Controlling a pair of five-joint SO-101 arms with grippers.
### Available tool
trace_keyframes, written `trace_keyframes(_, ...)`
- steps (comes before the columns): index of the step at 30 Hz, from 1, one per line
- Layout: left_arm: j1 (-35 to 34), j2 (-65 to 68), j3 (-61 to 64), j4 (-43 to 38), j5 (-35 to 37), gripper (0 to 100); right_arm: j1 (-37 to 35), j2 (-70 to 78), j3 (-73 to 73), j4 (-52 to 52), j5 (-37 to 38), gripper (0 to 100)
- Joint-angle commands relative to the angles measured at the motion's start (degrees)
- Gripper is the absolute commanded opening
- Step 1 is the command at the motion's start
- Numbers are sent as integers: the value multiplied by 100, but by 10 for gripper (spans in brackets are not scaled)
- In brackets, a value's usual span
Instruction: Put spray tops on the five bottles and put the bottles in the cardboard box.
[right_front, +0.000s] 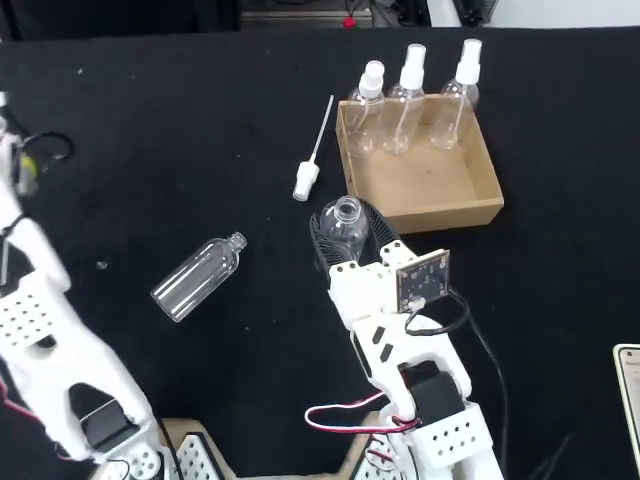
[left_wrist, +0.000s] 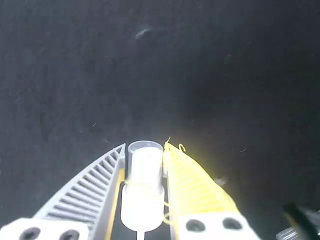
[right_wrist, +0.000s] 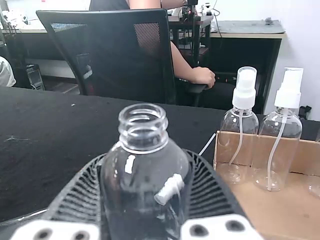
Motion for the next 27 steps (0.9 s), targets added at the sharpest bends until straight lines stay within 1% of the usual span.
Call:
trace_keyframes(1, -488, -9, 365, 70, -97, 91, 53, -92, -22, 26, 53, 18)
trace_keyframes(2, -611, -18, 611, 70, -123, 91, 53, -92, -22, 26, 53, 18)
trace_keyframes(7, -1209, -202, 1833, -35, -862, 91, 53, -92, -22, 26, 53, 18)
trace_keyframes(11, -1666, -220, 2695, -1046, -1020, 92, 53, -92, -22, 26, 53, 18)
trace_keyframes(13, -1789, -273, 3099, -1363, -1099, 95, 53, -92, -22, 26, 53, 18)
trace_keyframes(15, -1833, -290, 3275, -1327, -1187, 95, 53, -92, -22, 26, 53, 18)
trace_keyframes(17, -1833, -290, 3213, -1064, -1310, 113, 53, -92, -22, 26, 53, 18)
trace_keyframes(20, -1771, -229, 2941, -545, -1600, 216, 53, -92, -22, 26, 53, 18)
trace_keyframes(22, -1745, -229, 2782, -352, -1749, 272, 53, -92, -22, 26, 53, 18)
trace_keyframes(24, -1727, -255, 2598, -308, -2004, 270, 53, -92, -22, 26, 53, 18)
trace_keyframes(27, -1754, -281, 2457, -176, -2585, 257, 53, -92, -22, 26, 53, 18)
